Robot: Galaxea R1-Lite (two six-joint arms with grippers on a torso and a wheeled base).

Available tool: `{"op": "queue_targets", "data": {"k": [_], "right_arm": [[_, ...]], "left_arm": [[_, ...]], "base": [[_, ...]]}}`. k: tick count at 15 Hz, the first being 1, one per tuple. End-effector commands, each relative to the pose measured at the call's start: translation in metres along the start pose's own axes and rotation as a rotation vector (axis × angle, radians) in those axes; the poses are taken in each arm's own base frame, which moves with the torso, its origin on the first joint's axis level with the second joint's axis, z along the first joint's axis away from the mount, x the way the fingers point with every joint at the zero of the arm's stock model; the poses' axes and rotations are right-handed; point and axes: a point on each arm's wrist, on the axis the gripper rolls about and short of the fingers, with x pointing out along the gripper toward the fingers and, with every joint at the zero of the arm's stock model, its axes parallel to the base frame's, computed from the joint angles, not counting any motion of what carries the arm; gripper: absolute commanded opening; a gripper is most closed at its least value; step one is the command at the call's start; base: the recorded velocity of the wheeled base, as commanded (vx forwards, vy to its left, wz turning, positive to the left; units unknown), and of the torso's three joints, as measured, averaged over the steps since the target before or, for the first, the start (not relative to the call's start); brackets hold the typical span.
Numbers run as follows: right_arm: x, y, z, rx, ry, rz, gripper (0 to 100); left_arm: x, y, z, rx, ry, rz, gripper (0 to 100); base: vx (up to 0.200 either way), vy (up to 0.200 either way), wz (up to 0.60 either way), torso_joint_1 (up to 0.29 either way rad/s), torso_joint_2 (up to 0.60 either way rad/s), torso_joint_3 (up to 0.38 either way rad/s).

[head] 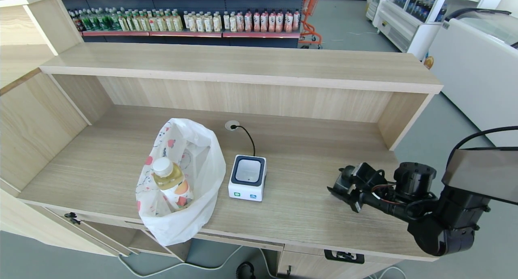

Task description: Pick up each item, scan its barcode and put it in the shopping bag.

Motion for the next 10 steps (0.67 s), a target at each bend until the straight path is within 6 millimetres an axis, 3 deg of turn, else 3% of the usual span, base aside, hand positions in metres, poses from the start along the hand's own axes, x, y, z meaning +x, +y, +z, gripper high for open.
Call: {"op": "queue_targets", "data": {"k": [1, 7, 10], "right_arm": [[-0.002, -0.002, 0.004, -0.009, -0.014, -0.01, 0], [-0.022, -0.015, 0.039, -0.02, -0.082, -0.064, 0], [-0.057, -0.023, 0.084, 0.071, -0.176, -0.108, 0]], "left_arm": [[0.0, 0.0, 0.0, 0.0, -0.001, 0.0, 100], [0.0, 0.0, 0.0, 0.0, -0.001, 0.0, 100], [0.0, 0.0, 0.0, 0.0, -0.001, 0.0, 100]], "base": [[0.0, 0.0, 0.0, 0.0, 0.0, 0.0], [0.0, 0.0, 0.0, 0.0, 0.0, 0.0], [0.0, 0.0, 0.0, 0.0, 0.0, 0.0]]}}
